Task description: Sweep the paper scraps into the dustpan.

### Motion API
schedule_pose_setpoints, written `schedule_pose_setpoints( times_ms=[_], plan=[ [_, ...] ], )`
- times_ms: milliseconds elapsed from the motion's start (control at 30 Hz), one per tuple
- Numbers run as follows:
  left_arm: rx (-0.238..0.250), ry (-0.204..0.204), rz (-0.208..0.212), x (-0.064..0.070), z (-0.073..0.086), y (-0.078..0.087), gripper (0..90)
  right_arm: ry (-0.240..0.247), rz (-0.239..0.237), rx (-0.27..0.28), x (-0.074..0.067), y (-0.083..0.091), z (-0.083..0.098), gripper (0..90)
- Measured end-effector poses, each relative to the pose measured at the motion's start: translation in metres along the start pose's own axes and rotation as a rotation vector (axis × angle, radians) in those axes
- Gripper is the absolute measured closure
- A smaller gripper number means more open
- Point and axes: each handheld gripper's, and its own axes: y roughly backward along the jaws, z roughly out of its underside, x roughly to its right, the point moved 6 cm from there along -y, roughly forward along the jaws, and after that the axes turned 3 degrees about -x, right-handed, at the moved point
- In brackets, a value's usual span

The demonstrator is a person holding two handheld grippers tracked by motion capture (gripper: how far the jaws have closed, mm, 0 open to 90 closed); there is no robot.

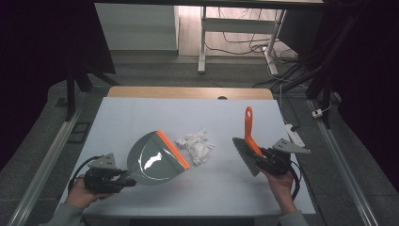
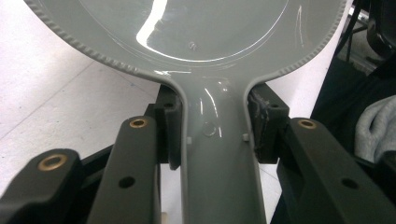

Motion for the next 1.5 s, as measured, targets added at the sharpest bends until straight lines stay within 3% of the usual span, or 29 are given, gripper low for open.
schedule_pose_setpoints(
  times_ms=[267,433,767,867,1033,1233,1500],
  plan=[
    [-0.018,0.021,-0.014,0.002,0.005,-0.001,61.1,-0.019,-0.007,0.018,-0.001,-0.010,-0.007,70.3],
    [-0.038,0.014,-0.022,0.004,0.008,-0.001,61.1,0.001,0.000,0.005,-0.006,-0.016,-0.011,70.3],
    [-0.059,0.045,-0.027,0.003,0.010,-0.008,61.1,0.025,0.011,-0.021,-0.015,-0.035,-0.019,70.3],
    [-0.064,0.042,-0.028,0.002,0.011,-0.009,61.1,-0.022,0.017,-0.003,-0.014,-0.044,-0.025,70.3],
    [-0.061,0.046,-0.020,0.000,0.011,-0.011,61.0,-0.006,0.045,-0.047,-0.016,-0.069,-0.033,70.3],
    [-0.076,0.058,-0.029,-0.002,0.011,-0.015,61.1,-0.031,0.052,-0.056,-0.013,-0.082,-0.037,70.3],
    [-0.115,0.046,-0.034,-0.005,0.012,-0.022,61.1,-0.025,0.065,-0.094,-0.015,-0.108,-0.044,70.3]
  ],
)
